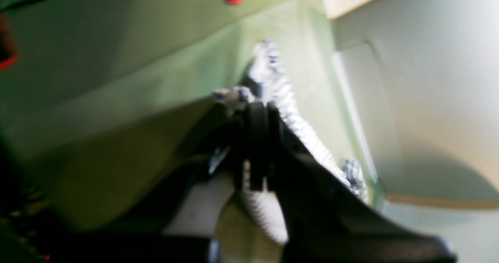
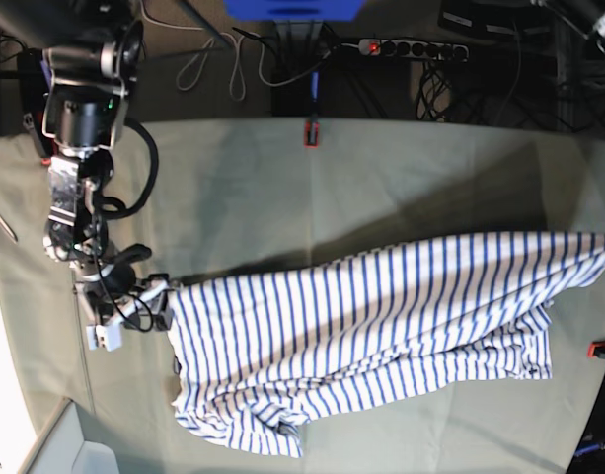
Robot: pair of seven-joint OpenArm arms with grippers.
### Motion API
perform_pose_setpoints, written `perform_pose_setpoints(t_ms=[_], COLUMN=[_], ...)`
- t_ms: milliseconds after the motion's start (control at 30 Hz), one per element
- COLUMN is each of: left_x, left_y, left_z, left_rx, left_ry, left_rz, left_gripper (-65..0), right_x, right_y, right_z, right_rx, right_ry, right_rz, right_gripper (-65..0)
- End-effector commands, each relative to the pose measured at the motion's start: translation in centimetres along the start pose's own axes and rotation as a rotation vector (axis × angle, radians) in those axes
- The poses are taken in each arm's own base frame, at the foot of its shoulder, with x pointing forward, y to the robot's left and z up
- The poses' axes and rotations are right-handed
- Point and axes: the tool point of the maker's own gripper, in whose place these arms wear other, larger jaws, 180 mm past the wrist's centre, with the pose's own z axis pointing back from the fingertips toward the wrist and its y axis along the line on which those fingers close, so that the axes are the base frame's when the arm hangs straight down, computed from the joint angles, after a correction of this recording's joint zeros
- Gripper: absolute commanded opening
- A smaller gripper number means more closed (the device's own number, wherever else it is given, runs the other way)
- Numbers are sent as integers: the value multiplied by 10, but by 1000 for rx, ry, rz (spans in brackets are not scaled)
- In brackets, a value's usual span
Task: Layout the t-shirt on the table in an organized manner, then fold the t-shirt properly
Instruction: 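Grasp the shirt edge nearest the right gripper and pull it outward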
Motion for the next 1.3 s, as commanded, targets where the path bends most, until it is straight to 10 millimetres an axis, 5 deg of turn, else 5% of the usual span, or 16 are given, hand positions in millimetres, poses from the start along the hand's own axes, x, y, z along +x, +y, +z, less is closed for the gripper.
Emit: perform_pose_setpoints(t_ms=[0, 167, 433, 600, 667, 800, 900, 1100, 1267], left_x=[13, 20, 9, 9, 10, 14, 16, 24, 31], left_y=[-20, -33, -6, -6, -8, -13, -15, -1, 11], left_z=[0, -5, -22, -26, -27, -28, -28, -17, -2], left_rx=[-59, -95, -46, -48, -53, -68, -72, -49, -31], left_ry=[-24, -44, 8, 12, 9, -1, -8, -35, -61], left_rz=[15, 28, 113, 130, 131, 134, 133, 146, 151], left_gripper=[-649, -649, -649, -649, -649, -649, -649, -649, -649], right_x=[19, -1, -30, -19, -10, 14, 28, 50, 62], right_y=[0, 0, 17, 28, 33, 35, 33, 0, -8], right_z=[-4, -8, -18, -31, -36, -42, -43, -5, 59], right_rx=[13, 17, 47, 77, 93, 100, 98, 25, -40], right_ry=[-44, 7, 71, 79, 77, 42, 23, -33, -118], right_rz=[5, -20, -81, -73, -45, -28, -20, 106, 231], right_gripper=[-306, -306, -306, -323, -398, -650, -647, -650, -650])
